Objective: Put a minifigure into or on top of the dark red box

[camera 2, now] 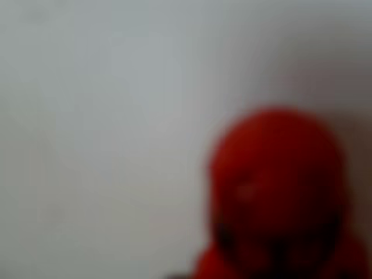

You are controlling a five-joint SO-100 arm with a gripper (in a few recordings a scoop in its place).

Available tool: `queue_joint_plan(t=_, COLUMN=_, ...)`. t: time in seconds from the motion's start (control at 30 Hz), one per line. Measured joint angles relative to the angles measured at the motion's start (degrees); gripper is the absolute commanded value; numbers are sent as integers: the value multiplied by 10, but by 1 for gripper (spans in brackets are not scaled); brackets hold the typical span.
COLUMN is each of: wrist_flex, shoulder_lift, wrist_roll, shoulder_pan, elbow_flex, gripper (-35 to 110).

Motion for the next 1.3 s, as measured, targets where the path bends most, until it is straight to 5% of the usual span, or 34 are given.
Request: queue_joint_plan(t=1.3, wrist_flex=1, shoulder_lift=-44, wrist_roll=2, shoulder_pan=11, elbow_flex=-33, gripper=13)
